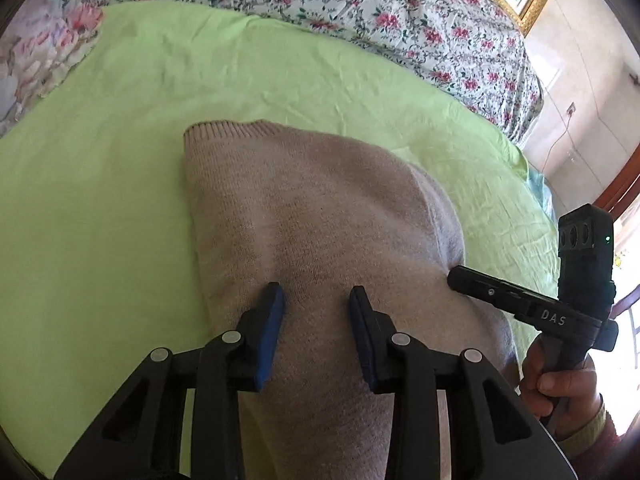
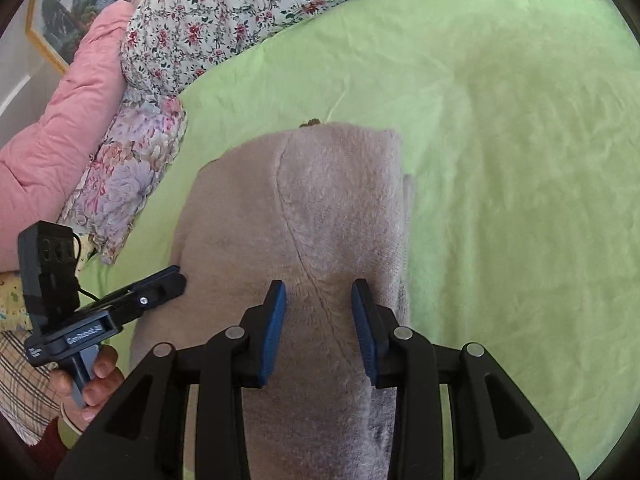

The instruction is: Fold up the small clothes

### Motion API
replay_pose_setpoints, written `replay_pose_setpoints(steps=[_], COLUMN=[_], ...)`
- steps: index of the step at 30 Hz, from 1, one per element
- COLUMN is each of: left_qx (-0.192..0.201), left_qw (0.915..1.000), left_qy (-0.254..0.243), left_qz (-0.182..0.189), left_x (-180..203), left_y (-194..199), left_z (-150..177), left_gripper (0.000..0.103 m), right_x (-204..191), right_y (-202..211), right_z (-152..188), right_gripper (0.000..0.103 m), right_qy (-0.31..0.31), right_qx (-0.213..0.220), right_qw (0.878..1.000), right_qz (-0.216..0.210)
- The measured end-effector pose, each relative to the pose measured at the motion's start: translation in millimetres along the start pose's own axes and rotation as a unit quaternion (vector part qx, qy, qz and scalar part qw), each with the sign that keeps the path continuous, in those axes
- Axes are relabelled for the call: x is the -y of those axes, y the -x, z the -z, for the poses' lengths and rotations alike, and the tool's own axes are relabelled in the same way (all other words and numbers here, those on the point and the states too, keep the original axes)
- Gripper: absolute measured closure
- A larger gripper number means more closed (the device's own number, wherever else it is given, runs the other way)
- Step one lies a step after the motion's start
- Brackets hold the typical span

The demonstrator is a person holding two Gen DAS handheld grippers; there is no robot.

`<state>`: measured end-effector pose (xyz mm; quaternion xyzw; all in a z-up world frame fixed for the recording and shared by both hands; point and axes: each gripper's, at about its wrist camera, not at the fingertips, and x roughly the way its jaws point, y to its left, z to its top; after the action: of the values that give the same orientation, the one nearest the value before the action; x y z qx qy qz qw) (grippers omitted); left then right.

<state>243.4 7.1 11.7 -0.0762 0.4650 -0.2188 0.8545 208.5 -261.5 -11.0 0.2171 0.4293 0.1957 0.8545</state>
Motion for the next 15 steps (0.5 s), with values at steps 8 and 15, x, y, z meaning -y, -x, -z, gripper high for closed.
replay_pose_setpoints(steps=[8, 15], left_qx=[0.029, 0.037], left_qw=[0.9987, 0.9954], left_qy=[-0.020, -0.018], left_qz=[-0.036, -0.087], left_x=[19.5, 28.2], left_y=[55.0, 86.0], left_z=[33.9, 77.3], left_gripper=[0.062, 0.048], right_x=[-14.0, -30.5], right_y=[45.6, 84.7], right_z=[11.6, 44.8], right_gripper=[0.066, 0.056], right_qy=[0.011, 0.023], right_qx=[0.038, 0.060], right_qw=[0.999, 0.998], right_qz=[0.004, 0.012])
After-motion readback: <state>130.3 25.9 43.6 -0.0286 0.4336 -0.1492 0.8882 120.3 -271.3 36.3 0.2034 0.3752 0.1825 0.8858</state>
